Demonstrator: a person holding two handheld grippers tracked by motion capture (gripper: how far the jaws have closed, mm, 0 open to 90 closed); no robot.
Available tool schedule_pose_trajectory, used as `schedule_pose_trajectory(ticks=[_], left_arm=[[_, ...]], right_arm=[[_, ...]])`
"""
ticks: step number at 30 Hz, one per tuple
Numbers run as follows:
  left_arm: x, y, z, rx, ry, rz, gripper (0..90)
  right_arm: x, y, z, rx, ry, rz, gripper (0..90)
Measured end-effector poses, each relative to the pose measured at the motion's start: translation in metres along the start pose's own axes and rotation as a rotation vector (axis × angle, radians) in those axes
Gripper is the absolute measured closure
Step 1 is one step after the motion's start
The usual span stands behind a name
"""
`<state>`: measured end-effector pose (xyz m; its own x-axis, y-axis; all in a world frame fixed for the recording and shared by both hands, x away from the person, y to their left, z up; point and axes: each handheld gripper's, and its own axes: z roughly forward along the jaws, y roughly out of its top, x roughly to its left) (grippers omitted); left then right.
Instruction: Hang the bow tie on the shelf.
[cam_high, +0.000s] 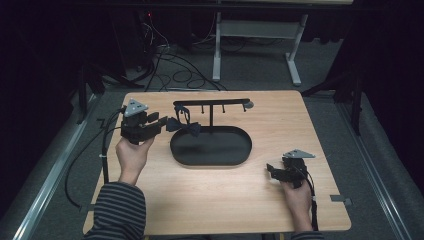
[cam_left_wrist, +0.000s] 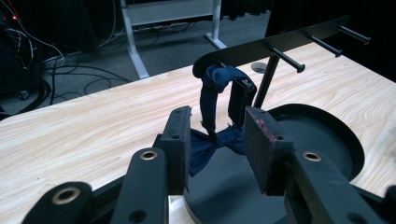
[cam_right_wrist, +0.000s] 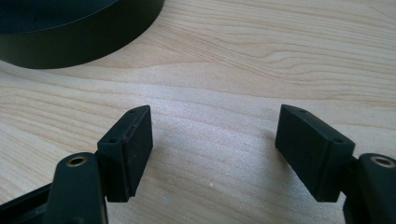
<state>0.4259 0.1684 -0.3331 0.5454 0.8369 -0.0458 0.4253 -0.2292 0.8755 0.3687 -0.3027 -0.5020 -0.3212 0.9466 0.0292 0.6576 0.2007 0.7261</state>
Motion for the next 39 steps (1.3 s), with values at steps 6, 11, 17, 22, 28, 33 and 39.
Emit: schedule_pose_trajectory(ticks=[6, 11, 17, 22, 28, 33, 39], left_arm=[[-0.003, -0.006, -0.008, 0.010, -0.008, -0.002, 61.2], [-0.002, -0.011, -0.021, 0.018, 0.005, -0.009, 60.7], [0.002, -0.017, -0.037, 0.025, 0.032, -0.019, 59.8], [0.003, -0.020, -0.046, 0.008, 0.034, -0.044, 58.3], [0.003, -0.029, -0.053, 0.019, 0.040, -0.048, 57.3], [0.003, -0.033, -0.060, 0.022, 0.047, -0.055, 56.1], [0.000, -0.033, -0.065, 0.015, 0.054, -0.054, 54.9]], right_arm=[[0.001, 0.000, 0.000, 0.003, -0.007, -0.008, 28.8], [0.001, 0.000, 0.000, 0.003, -0.009, -0.008, 28.9], [0.001, 0.000, 0.000, 0.001, -0.007, -0.003, 28.9], [0.001, 0.000, 0.000, -0.002, -0.006, 0.007, 29.5], [0.000, 0.001, 0.001, -0.004, -0.007, 0.018, 30.2], [-0.001, 0.001, 0.001, -0.004, -0.007, 0.019, 30.3], [-0.001, 0.001, 0.001, -0.004, -0.007, 0.018, 30.2]])
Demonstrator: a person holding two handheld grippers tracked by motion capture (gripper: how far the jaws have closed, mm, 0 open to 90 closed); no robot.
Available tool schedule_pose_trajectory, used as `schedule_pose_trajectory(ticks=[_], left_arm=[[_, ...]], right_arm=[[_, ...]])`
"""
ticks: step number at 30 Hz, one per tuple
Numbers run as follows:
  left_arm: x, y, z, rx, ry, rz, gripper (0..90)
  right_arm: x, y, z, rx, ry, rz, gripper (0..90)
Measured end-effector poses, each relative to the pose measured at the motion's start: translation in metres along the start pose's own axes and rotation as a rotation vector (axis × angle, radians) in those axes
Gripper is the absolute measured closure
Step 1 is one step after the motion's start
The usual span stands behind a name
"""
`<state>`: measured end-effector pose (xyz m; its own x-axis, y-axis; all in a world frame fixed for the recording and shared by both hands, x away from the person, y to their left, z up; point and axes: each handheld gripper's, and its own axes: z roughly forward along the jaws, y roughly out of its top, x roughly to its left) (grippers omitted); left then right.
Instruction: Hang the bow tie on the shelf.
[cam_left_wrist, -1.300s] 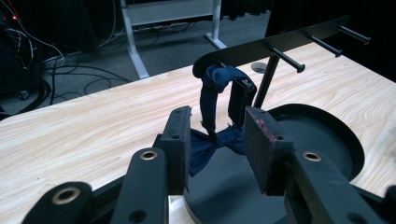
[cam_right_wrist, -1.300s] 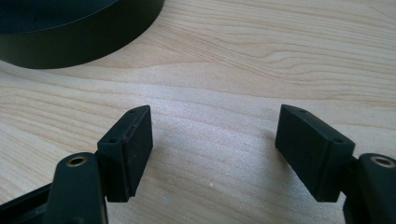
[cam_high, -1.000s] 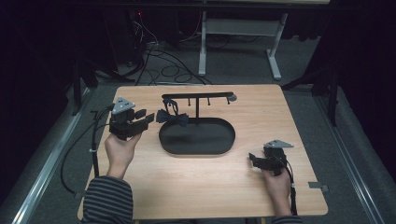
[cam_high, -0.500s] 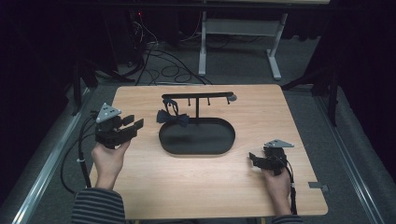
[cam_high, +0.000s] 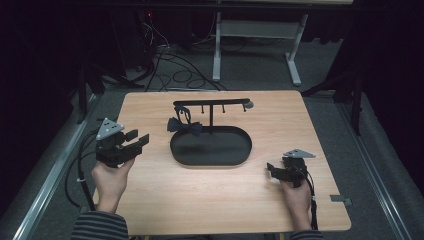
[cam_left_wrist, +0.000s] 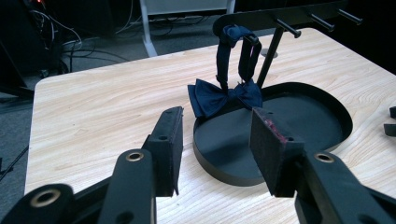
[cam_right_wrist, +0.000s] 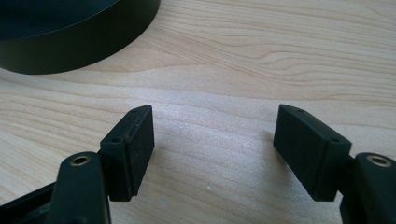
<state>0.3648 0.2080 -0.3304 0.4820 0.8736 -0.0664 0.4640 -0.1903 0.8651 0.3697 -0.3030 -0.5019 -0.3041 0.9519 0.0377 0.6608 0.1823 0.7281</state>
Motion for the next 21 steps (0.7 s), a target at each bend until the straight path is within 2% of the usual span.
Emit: schedule_pose_trajectory(ticks=[6, 16, 21], left_arm=[[-0.004, -0.004, -0.002, -0.004, 0.000, 0.005, 53.8], [-0.006, -0.021, -0.001, -0.013, -0.038, -0.008, 52.0], [-0.007, -0.030, -0.001, -0.014, -0.040, -0.016, 51.7]], right_arm=[[0.001, 0.000, 0.000, 0.000, -0.004, -0.006, 29.9], [0.002, 0.000, 0.000, 0.003, -0.009, -0.013, 29.6], [0.001, 0.000, 0.000, 0.002, -0.005, -0.013, 29.5]])
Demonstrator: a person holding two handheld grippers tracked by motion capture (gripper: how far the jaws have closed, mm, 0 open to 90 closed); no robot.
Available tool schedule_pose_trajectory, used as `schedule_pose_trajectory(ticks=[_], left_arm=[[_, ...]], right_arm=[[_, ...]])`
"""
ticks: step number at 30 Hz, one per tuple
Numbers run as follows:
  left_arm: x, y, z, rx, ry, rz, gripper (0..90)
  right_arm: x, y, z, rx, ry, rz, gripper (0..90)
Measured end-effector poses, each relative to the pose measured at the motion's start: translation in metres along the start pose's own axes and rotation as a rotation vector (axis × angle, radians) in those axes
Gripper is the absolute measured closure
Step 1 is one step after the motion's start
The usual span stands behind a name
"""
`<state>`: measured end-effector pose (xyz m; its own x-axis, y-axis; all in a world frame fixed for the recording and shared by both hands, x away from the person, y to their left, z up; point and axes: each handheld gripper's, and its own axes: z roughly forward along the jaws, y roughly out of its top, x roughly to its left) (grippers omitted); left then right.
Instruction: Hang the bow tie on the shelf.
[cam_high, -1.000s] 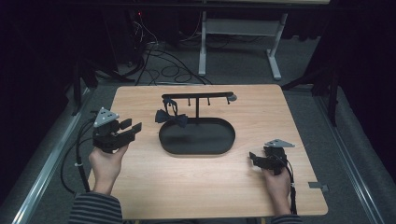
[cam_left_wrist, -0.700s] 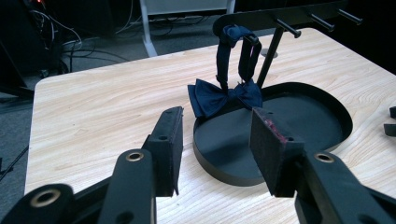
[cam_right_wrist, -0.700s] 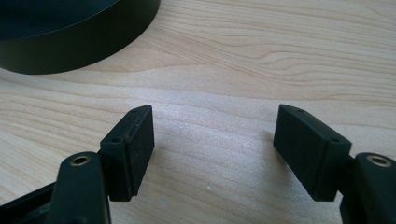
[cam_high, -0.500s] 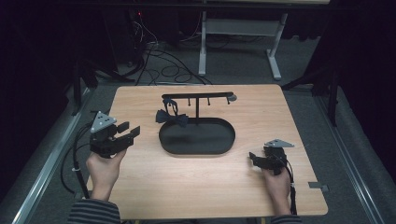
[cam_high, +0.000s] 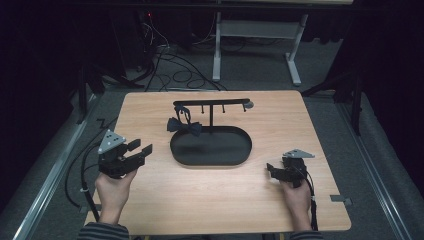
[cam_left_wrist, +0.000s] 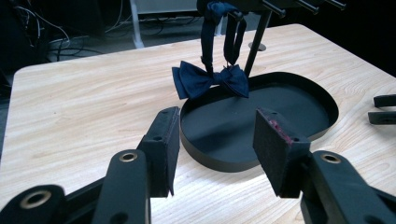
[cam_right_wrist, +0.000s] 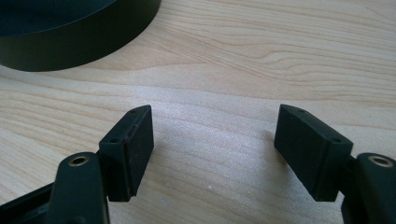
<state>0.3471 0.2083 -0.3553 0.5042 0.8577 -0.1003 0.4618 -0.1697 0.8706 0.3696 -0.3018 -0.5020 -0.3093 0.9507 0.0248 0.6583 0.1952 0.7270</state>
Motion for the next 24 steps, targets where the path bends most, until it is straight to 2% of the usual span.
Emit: schedule_pose_trajectory(ticks=[24], left_arm=[[0.000, -0.026, 0.004, 0.006, -0.021, -0.042, 49.7]], right_arm=[[0.001, 0.000, 0.000, 0.003, 0.006, -0.010, 29.0]])
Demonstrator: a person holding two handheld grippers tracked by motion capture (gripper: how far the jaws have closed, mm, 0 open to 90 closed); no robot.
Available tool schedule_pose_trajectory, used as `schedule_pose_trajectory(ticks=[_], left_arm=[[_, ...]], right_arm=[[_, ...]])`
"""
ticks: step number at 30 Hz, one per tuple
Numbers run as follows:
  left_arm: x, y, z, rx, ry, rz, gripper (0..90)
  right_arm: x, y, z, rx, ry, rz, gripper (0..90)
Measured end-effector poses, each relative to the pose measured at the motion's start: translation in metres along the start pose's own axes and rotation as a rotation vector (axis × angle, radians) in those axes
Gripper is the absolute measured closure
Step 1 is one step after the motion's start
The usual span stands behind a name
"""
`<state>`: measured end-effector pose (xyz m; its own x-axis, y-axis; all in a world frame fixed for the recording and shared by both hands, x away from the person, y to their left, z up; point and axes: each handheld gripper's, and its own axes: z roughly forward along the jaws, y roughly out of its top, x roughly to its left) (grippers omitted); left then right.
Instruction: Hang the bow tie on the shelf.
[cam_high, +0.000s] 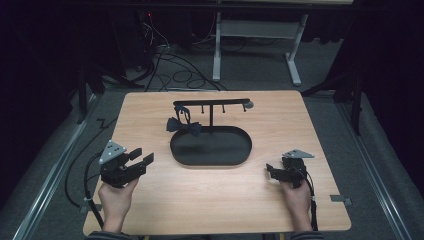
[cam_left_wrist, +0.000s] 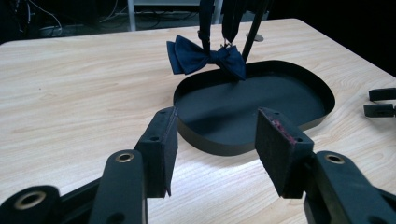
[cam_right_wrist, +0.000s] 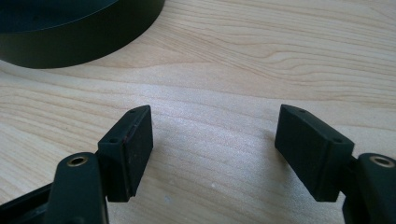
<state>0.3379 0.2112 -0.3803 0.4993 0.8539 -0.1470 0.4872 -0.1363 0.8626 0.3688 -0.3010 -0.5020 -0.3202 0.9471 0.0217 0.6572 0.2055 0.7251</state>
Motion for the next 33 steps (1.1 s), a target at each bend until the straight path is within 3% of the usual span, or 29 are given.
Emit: schedule_pose_trajectory(ticks=[33], left_arm=[[0.021, -0.030, 0.004, 0.041, 0.009, -0.080, 48.3]], right_arm=[[0.001, 0.000, 0.000, 0.001, -0.002, -0.001, 29.0]])
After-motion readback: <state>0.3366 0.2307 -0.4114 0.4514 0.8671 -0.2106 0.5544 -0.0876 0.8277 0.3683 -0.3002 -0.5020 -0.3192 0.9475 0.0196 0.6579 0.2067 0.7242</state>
